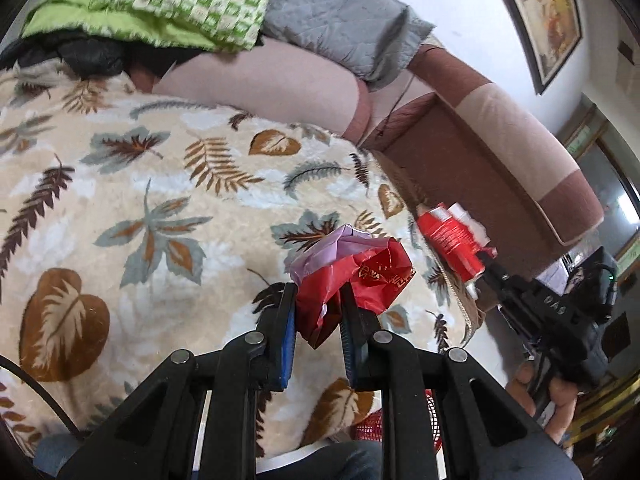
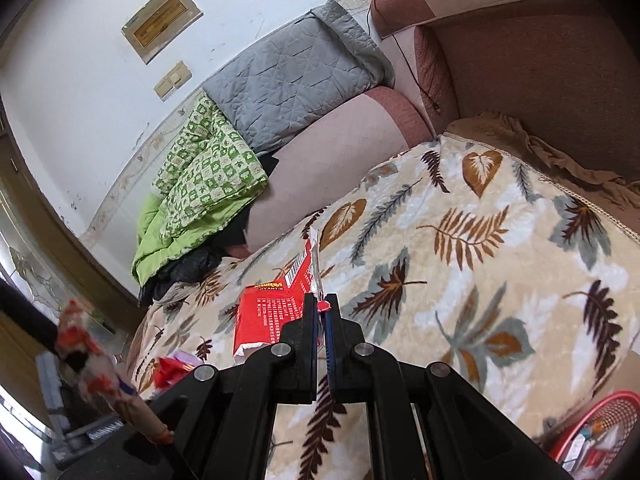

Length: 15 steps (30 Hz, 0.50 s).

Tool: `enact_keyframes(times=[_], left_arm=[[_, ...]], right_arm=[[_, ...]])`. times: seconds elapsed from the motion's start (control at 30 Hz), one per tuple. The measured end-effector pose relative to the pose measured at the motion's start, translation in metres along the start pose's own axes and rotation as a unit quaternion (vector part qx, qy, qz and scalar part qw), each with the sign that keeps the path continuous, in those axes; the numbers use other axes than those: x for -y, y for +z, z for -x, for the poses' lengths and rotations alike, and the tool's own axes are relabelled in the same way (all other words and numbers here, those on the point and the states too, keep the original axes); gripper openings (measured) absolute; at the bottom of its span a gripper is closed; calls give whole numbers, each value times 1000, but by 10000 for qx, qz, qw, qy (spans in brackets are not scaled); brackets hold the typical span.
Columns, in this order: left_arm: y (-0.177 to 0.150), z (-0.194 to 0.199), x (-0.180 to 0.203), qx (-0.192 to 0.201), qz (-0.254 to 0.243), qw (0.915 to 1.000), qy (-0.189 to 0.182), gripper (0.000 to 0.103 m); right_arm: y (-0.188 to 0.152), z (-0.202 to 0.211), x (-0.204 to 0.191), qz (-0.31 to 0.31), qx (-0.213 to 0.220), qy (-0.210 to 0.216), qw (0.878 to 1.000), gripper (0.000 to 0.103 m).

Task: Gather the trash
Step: 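Carry both red wrappers over the red wastebasket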

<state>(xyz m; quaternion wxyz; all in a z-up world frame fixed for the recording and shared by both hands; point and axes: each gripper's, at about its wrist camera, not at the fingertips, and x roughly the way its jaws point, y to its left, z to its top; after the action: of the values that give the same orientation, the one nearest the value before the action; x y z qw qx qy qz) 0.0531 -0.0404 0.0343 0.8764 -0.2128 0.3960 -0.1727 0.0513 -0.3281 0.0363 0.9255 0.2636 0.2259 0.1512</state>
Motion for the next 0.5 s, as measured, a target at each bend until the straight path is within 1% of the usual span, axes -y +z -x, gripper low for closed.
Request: enact_keyframes(times=[0.1, 0.2, 0.5], left_arm=[[-3, 12, 15, 64, -164, 9998, -16, 19], [-7, 18, 26, 61, -235, 9996, -109, 19], [-25, 30, 64, 47, -551, 9982, -241, 19]], right_arm=[[-4, 10, 3, -27, 35, -5, 10000, 4], [-7, 22, 8, -99, 56, 45, 9999, 4], [-17, 67, 19, -186, 336, 0, 9993, 4]])
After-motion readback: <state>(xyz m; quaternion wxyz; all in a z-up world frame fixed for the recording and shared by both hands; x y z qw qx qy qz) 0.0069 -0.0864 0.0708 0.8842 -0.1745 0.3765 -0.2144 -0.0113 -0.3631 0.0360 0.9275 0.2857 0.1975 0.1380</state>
